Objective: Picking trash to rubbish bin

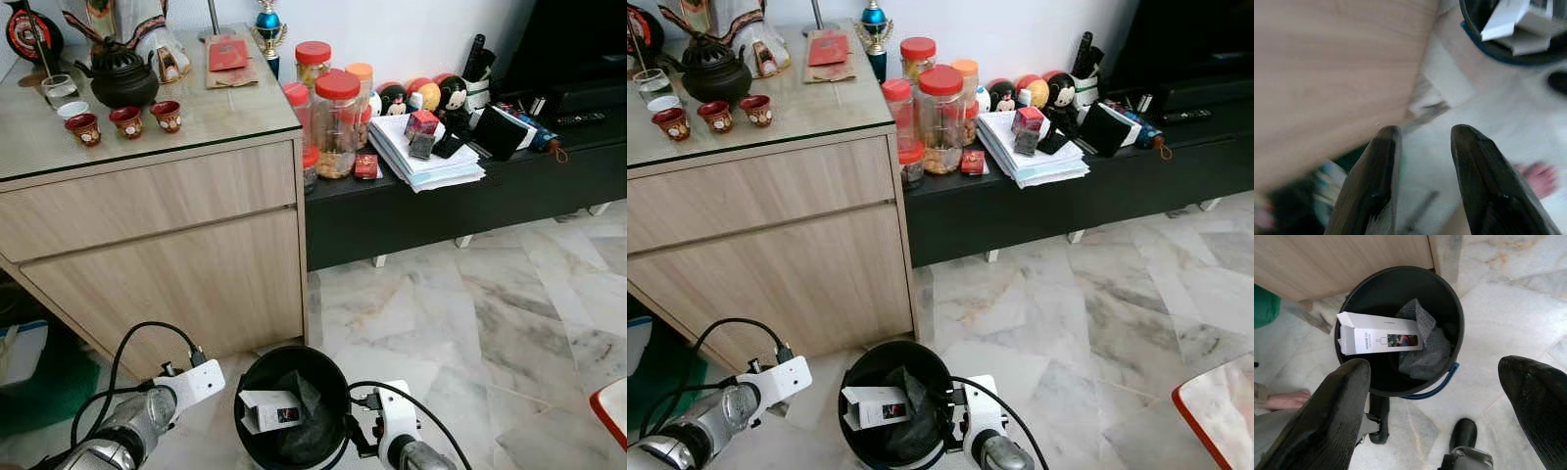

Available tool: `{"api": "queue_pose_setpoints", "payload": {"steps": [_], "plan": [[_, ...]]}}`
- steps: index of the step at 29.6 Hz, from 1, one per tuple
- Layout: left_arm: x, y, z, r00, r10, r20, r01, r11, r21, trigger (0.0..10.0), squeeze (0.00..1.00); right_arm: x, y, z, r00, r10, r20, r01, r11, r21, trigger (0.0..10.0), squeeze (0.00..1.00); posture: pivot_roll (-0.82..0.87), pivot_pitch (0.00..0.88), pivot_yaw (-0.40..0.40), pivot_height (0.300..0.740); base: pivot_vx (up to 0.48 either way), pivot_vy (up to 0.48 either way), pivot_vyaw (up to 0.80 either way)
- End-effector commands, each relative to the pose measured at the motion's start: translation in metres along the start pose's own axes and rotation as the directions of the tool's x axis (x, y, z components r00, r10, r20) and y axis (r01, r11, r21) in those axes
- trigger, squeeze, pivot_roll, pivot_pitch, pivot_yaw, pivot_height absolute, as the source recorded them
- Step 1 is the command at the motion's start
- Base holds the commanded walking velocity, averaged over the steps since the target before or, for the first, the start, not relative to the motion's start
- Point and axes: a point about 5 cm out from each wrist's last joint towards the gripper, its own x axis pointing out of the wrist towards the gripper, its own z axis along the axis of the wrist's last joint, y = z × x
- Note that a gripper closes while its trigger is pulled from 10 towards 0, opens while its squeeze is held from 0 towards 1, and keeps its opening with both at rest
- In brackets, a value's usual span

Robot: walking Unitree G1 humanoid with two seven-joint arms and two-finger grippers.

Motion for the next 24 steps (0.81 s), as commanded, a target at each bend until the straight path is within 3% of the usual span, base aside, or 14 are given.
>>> {"api": "queue_pose_setpoints", "payload": {"steps": [1, 2, 3, 5, 7, 8, 10, 17, 21, 23, 24], "plan": [[-0.003, -0.011, -0.017, 0.998, -0.007, -0.059, -0.003, 0.987, -0.162, 10.0, 0.0, 0.0, 0.001, -0.004, 1.0, -0.011, -0.014, 0.011, 1.0, 0.012, 10.0, 0.0, -0.07, 0.078, 0.023, 0.74, 0.0, 0.0, 0.0], [-0.005, -0.015, -0.024, 0.997, 0.014, -0.074, -0.039, 0.938, -0.344, 10.0, 0.0, -0.001, 0.0, -0.005, 1.0, -0.021, -0.016, 0.022, 1.0, 0.014, 10.0, 0.0, -0.07, 0.077, 0.023, 0.74, 0.0, 0.0, 0.0], [-0.005, -0.015, -0.024, 0.997, 0.014, -0.074, -0.039, 0.938, -0.344, 10.0, 0.0, -0.001, 0.0, -0.005, 1.0, -0.021, -0.016, 0.022, 1.0, 0.014, 10.0, 0.0, -0.07, 0.077, 0.023, 0.74, 0.0, 0.0, 0.0], [-0.01, -0.021, -0.041, 0.99, 0.063, -0.125, -0.129, 0.763, -0.633, 10.0, 0.0, -0.002, -0.003, -0.008, 0.999, -0.041, -0.02, 0.041, 0.999, 0.018, 10.0, 0.0, -0.07, 0.077, 0.023, 0.74, 0.0, 0.0, 0.0], [-0.014, -0.024, -0.054, 0.978, 0.095, -0.188, -0.202, 0.676, -0.709, 10.0, 0.0, -0.003, -0.005, -0.009, 0.998, -0.053, -0.023, 0.054, 0.998, 0.018, 10.0, 0.0, -0.07, 0.077, 0.023, 0.74, 0.0, 0.0, 0.0], [-0.019, -0.028, -0.067, 0.964, 0.107, -0.242, -0.256, 0.605, -0.754, 10.0, 0.0, -0.004, -0.007, -0.011, 0.998, -0.066, -0.024, 0.067, 0.998, 0.023, 10.0, 0.0, -0.06, 0.076, 0.023, 0.74, 0.0, 0.0, 0.0], [-0.025, -0.037, -0.081, 0.951, 0.105, -0.29, -0.298, 0.554, -0.777, 10.0, 0.0, -0.005, -0.01, -0.013, 0.996, -0.085, -0.025, 0.086, 0.995, 0.041, 10.0, 0.0, -0.06, 0.076, 0.023, 0.74, 0.0, 0.0, 0.0], [-0.034, -0.05, -0.094, 0.945, 0.129, -0.301, -0.326, 0.453, -0.83, 10.0, 0.0, -0.007, -0.018, -0.012, 0.99, -0.137, -0.015, 0.138, 0.988, 0.069, 10.0, 0.0, -0.06, 0.065, 0.02, 0.74, 0.0, 0.0, 0.0], [-0.033, -0.051, -0.091, 0.948, 0.131, -0.291, -0.318, 0.447, -0.836, 10.0, 0.0, -0.008, -0.024, -0.009, 0.986, -0.167, -0.008, 0.167, 0.983, 0.071, 10.0, 0.0, -0.06, 0.049, 0.02, 0.74, 0.0, 0.0, 0.0], [-0.029, -0.049, -0.082, 0.957, 0.133, -0.256, -0.288, 0.458, -0.841, 10.0, 0.0, -0.011, -0.043, -0.003, 0.97, -0.245, 0.003, 0.243, 0.966, 0.089, 10.0, 0.0, -0.06, 0.045, 0.019, 0.74, 0.0, 0.0, 0.0], [-0.029, -0.049, -0.082, 0.957, 0.133, -0.256, -0.288, 0.458, -0.841, 10.0, 0.0, -0.011, -0.043, -0.003, 0.97, -0.245, 0.003, 0.243, 0.966, 0.089, 10.0, 0.0, -0.06, 0.045, 0.019, 0.74, 0.0, 0.0, 0.0]]}}
